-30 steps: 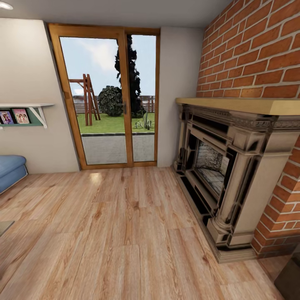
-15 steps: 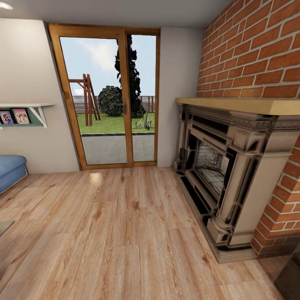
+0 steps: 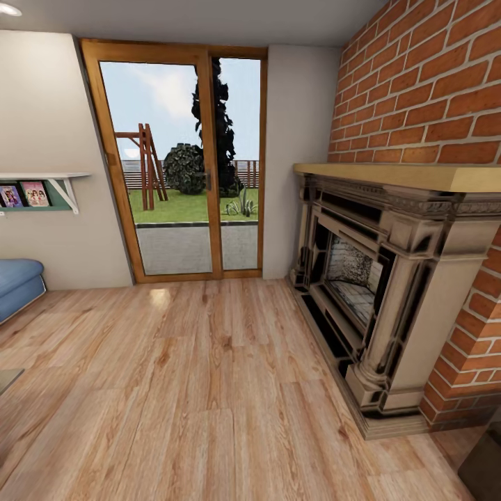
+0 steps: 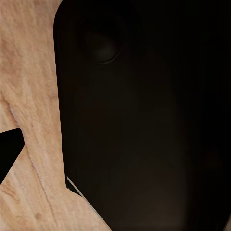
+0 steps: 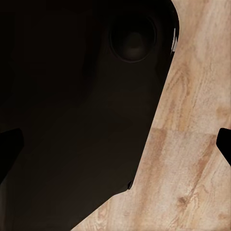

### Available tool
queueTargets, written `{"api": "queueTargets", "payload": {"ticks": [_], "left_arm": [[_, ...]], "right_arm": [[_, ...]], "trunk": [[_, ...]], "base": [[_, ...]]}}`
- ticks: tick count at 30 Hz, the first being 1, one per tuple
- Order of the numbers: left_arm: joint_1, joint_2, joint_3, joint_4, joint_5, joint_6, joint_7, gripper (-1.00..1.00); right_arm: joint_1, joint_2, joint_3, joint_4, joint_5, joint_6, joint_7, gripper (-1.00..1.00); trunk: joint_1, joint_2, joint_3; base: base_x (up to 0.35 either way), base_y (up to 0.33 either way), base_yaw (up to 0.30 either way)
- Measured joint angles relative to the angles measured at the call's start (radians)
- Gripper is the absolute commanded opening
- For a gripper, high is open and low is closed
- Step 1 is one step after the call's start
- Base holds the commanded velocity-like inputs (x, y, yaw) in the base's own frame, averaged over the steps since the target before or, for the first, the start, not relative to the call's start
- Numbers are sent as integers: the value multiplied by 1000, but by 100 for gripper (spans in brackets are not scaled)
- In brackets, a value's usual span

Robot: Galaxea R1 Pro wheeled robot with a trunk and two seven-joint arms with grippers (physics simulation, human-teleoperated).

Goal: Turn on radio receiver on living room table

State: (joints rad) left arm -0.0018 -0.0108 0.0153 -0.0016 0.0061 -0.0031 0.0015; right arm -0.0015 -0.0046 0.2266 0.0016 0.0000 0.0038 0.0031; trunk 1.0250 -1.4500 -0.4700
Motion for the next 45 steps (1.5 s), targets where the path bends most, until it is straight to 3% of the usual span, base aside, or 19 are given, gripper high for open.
{"api": "queueTargets", "payload": {"ticks": [6,7,10,14,45], "left_arm": [[0,0,0,0,0,0,0,100],[1,13,-16,-7,-6,1,0,100],[1,18,-17,-15,-6,-1,1,100],[0,19,-17,-18,-6,-3,1,100],[0,18,-17,-9,-6,-3,1,100]], "right_arm": [[0,0,0,0,0,0,0,100],[1,3,-166,-3,1,-5,-4,100],[0,2,-119,-5,2,-7,-4,100],[0,2,-99,-6,3,-8,-5,100],[0,2,-122,-6,2,-8,-5,100]], "trunk": [[0,0,0],[0,0,0],[0,0,0],[0,0,0],[0,0,0]], "base": [[0,0,0],[0,0,0],[0,0,0],[0,0,0],[0,0,0]]}}
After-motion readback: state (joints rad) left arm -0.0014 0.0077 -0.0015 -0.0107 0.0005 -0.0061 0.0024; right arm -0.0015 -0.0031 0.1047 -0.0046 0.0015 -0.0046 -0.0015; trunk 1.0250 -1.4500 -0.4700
